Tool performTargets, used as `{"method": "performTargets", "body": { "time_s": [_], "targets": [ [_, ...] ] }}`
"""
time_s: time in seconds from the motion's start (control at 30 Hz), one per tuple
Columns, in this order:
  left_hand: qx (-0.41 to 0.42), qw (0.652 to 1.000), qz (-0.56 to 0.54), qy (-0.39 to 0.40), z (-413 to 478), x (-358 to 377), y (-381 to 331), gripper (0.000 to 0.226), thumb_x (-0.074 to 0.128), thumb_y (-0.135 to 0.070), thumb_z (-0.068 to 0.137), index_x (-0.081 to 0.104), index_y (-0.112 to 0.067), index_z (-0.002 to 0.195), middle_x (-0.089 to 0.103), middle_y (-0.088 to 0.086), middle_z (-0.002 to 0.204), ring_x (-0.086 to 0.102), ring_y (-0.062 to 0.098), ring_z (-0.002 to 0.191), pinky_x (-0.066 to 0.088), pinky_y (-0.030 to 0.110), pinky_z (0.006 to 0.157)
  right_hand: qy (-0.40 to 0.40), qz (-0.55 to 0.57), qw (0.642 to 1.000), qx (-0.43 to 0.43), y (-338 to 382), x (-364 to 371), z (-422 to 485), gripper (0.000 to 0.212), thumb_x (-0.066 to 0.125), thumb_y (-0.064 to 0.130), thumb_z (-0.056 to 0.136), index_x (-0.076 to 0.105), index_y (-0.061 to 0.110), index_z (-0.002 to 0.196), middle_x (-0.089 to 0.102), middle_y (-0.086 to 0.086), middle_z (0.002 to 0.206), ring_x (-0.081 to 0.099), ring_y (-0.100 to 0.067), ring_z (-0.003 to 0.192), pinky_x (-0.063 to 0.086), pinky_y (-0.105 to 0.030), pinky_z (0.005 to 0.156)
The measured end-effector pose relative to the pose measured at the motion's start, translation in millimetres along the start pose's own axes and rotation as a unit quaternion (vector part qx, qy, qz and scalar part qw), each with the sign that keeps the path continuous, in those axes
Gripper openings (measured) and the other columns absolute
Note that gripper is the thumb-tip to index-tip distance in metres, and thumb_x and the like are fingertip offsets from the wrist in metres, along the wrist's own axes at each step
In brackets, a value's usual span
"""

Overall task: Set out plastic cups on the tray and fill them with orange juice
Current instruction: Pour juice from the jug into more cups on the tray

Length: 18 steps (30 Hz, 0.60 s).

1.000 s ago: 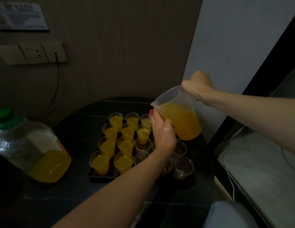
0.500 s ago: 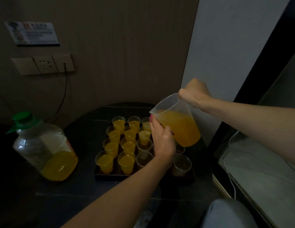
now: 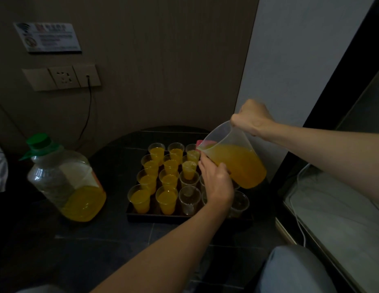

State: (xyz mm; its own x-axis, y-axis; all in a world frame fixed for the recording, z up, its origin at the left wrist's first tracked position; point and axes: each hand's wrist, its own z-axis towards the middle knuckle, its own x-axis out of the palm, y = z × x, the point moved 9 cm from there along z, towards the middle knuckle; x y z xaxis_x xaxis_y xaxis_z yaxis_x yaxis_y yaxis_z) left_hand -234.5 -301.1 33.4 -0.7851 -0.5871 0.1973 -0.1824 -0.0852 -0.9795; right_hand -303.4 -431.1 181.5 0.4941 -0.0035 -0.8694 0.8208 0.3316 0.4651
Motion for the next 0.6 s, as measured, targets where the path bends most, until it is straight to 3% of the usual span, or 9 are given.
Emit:
{"method": "performTargets", "body": {
  "time_s": [0.6],
  "targets": [
    [-0.032,0.999,0.006,-0.001,-0.7,4.1,15.2,0.07,0.05,-0.035,0.082,0.027,-0.042,0.149,0.042,-0.006,0.139,0.05,0.019,0.123,0.047,0.055,0.104,0.025,-0.036,0.999,-0.002,3.6,9.6,-0.9,0.033,0.062,0.013,0.087,0.045,0.012,0.059,0.04,-0.003,0.056,0.04,-0.018,0.049,0.027,-0.022,0.047]
  ]
}}
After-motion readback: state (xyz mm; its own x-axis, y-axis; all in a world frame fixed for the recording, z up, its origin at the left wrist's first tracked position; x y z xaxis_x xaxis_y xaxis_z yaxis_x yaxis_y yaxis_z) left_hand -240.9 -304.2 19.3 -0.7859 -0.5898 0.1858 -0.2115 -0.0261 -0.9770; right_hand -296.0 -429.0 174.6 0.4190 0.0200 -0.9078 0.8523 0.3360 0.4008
